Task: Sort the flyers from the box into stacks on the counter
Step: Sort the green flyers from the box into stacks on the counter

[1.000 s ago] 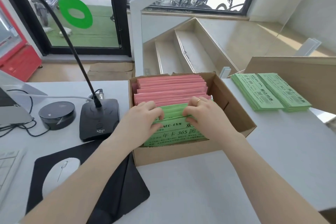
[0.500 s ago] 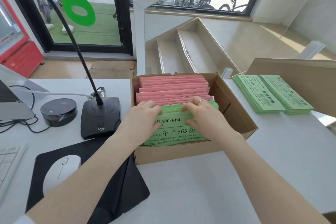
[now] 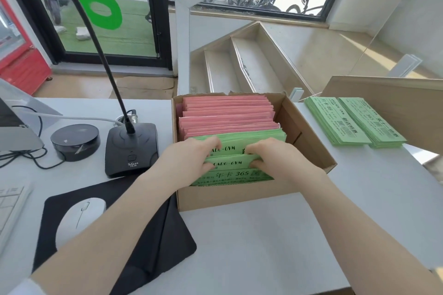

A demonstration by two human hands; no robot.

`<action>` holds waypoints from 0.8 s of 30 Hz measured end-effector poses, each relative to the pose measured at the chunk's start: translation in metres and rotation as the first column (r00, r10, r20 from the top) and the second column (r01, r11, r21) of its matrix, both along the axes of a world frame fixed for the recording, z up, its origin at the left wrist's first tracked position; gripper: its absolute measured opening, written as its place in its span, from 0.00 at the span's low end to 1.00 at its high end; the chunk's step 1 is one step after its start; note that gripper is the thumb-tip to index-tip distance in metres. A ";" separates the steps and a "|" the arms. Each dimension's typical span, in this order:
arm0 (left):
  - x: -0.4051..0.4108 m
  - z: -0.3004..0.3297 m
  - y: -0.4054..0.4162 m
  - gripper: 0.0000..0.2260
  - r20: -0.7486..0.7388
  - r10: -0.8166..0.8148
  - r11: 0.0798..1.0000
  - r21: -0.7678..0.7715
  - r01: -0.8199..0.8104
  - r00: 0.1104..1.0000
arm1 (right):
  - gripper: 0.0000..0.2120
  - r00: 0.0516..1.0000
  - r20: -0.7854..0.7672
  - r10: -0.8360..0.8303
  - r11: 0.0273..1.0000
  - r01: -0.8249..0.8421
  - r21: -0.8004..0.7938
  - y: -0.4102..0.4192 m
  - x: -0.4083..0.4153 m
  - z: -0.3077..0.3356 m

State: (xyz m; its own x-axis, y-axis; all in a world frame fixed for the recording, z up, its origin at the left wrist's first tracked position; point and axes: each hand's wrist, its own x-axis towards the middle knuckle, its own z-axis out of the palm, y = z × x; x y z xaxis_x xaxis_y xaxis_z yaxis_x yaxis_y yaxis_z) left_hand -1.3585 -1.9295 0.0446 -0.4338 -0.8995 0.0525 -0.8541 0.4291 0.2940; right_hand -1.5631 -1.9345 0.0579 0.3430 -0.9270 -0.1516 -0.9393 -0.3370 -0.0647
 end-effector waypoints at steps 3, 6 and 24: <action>0.001 0.004 0.005 0.08 -0.106 0.066 0.997 -0.030 -0.069 0.992 | 0.08 0.999 -0.031 0.036 0.983 -0.041 -0.180 0.002 -0.003 -0.001; -0.002 0.015 0.020 0.03 -0.523 0.139 0.986 -0.004 -0.166 0.841 | 0.09 0.989 0.134 0.055 0.932 -0.003 -0.363 0.014 -0.012 0.012; -0.100 -0.040 0.143 0.13 -0.852 0.394 0.919 0.369 -0.138 0.345 | 0.10 0.987 0.128 0.095 0.993 -0.086 -0.075 0.116 -0.101 0.016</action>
State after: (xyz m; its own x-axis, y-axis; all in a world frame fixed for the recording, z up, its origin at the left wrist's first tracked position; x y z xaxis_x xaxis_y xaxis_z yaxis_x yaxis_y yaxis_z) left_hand -1.4587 -1.7866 0.0045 0.0230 -0.9981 0.0572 -0.0808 0.0552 0.9952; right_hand -1.6636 -1.8186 0.0737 0.4389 -0.8978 -0.0362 -0.8895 -0.4284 -0.1588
